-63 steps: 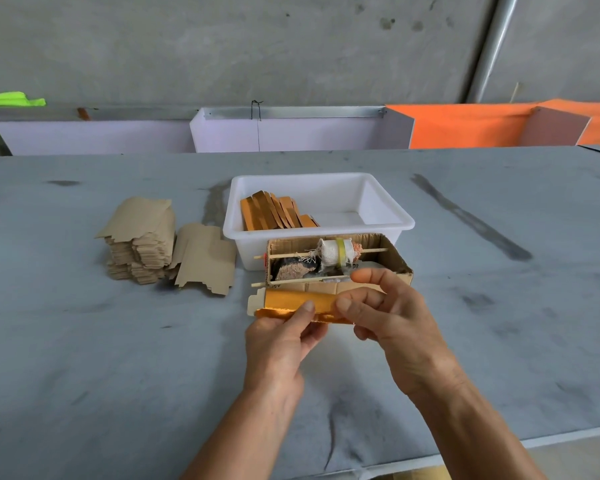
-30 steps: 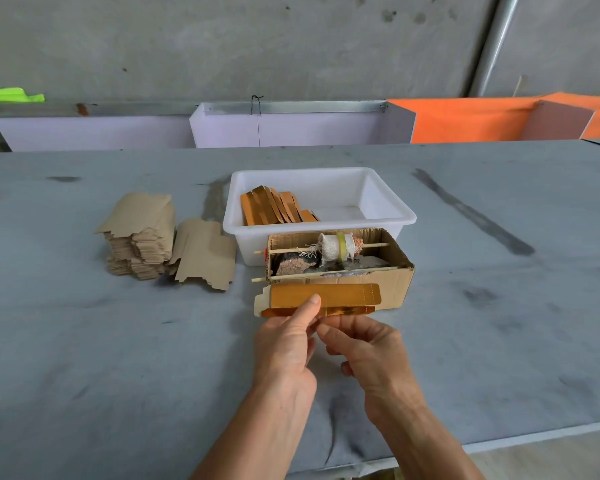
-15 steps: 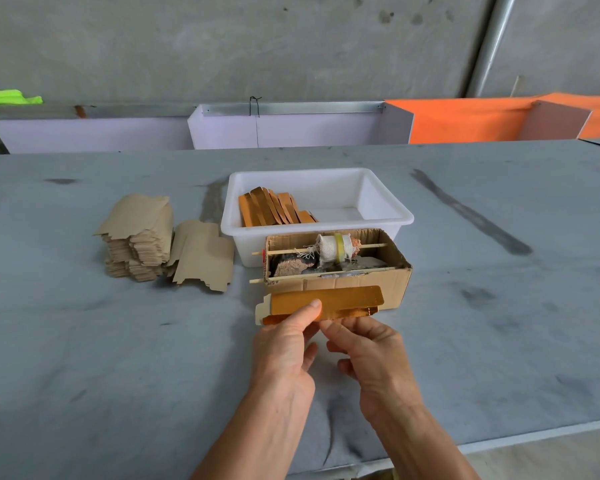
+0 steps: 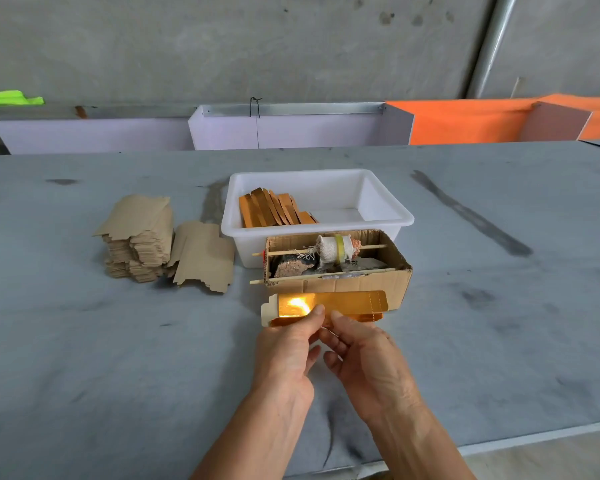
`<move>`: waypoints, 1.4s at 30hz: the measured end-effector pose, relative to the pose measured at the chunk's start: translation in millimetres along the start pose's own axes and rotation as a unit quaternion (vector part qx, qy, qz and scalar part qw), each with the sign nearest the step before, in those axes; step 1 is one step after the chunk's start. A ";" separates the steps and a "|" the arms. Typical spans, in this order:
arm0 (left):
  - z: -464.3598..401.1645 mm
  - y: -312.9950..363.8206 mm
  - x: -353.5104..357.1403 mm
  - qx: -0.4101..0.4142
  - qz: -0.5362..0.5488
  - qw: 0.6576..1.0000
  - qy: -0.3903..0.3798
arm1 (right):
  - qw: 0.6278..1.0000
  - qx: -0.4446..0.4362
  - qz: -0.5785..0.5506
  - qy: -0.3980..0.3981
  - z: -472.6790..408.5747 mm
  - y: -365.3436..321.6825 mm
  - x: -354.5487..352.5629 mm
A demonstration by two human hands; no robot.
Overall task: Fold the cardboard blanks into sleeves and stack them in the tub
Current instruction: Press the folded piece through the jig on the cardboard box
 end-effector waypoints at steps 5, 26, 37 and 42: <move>8.3 -0.6 5.9 0.031 -0.032 0.999 -0.026 | 0.999 0.002 -0.035 0.014 -0.7 0.4 3.9; 2.8 10.6 -9.2 0.021 0.027 0.999 0.009 | 0.997 0.011 -0.050 0.053 -8.2 -11.2 -6.3; 9.1 30.4 -15.5 0.072 -0.015 0.997 0.020 | 0.988 -0.058 0.119 0.077 -15.4 -33.3 -13.5; 10.9 43.7 -11.4 0.085 -0.072 0.994 0.006 | 0.996 -0.036 0.075 0.007 -20.3 -38.3 5.5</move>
Point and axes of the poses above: each hand's wrist, its own z-axis away from the middle knuckle, its own x-axis out of the palm, y = z × x, the point moved 8 cm from there along -z, towards the middle knuckle, and after that the axes turned 12 degrees about -x, right-handed, at the moved point
